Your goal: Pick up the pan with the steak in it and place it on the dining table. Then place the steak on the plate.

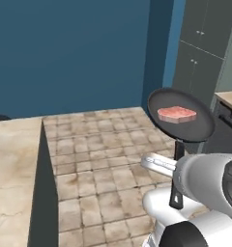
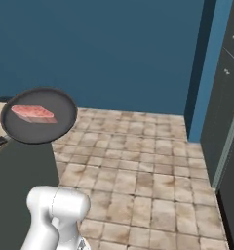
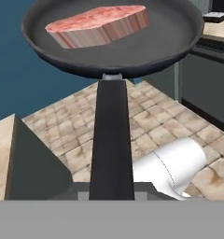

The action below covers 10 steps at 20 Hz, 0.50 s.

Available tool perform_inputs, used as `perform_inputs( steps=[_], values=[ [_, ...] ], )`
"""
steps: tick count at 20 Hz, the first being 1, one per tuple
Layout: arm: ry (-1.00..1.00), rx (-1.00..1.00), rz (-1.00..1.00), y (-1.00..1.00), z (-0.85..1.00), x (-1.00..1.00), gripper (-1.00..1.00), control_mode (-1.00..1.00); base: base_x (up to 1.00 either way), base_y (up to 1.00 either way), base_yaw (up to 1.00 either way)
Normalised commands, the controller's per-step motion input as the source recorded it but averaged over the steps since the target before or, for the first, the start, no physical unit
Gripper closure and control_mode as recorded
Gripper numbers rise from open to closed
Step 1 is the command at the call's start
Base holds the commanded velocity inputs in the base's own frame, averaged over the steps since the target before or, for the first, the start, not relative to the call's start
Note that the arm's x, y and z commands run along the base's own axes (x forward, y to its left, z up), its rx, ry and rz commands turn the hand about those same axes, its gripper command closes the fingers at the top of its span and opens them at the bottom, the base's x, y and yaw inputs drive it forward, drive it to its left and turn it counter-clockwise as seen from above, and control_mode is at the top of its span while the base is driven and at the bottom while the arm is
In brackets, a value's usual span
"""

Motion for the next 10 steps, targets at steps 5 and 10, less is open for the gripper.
perform_inputs(
  steps=[5,10],
  values=[
    [0.0,0.0,0.0,0.0,0.0,0.0,1.0,1.0,1.0,-0.38,0.0],
    [0.0,0.0,0.0,0.0,0.0,0.0,1.0,1.0,1.0,-0.54,0.0]
  ],
)
